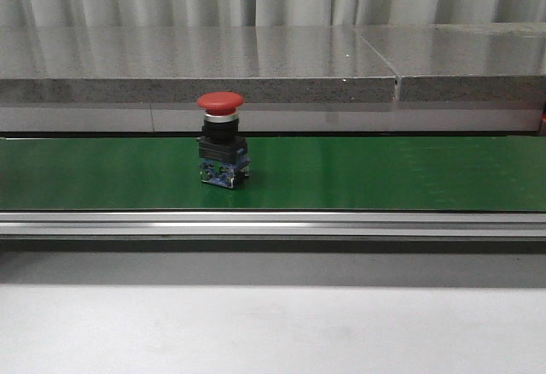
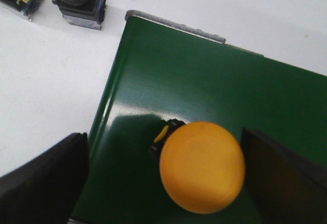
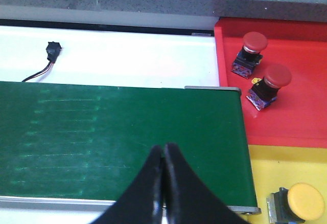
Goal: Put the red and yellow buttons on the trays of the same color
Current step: 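Carry the yellow button onto the belt and open the left gripper, then lower the right gripper onto the red button arriving at the belt end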
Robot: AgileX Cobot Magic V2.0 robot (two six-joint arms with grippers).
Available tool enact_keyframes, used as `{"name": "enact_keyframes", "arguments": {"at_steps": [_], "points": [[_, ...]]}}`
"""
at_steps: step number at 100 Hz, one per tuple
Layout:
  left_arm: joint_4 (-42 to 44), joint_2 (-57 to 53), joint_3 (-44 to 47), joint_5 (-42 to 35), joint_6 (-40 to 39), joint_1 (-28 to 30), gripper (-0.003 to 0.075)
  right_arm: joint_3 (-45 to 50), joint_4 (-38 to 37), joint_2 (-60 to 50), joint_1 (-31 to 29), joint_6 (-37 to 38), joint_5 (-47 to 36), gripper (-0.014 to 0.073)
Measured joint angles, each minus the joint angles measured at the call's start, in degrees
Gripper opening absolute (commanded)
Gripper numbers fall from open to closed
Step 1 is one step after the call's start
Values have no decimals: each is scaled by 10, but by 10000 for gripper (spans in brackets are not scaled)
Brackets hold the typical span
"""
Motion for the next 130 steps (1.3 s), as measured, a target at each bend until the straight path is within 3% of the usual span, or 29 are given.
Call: {"name": "enact_keyframes", "arguments": {"at_steps": [35,71,90,130], "points": [[1,-7,-64,-15,8,-43,662,0,0,0,0,0,0,-68],[12,-156,-61,-51,9,-81,662,0,0,0,0,0,0,-68],[18,-257,7,-69,9,-82,662,0,0,0,0,0,0,-68],[19,-500,257,-113,9,-82,648,0,0,0,0,0,0,-68]]}}
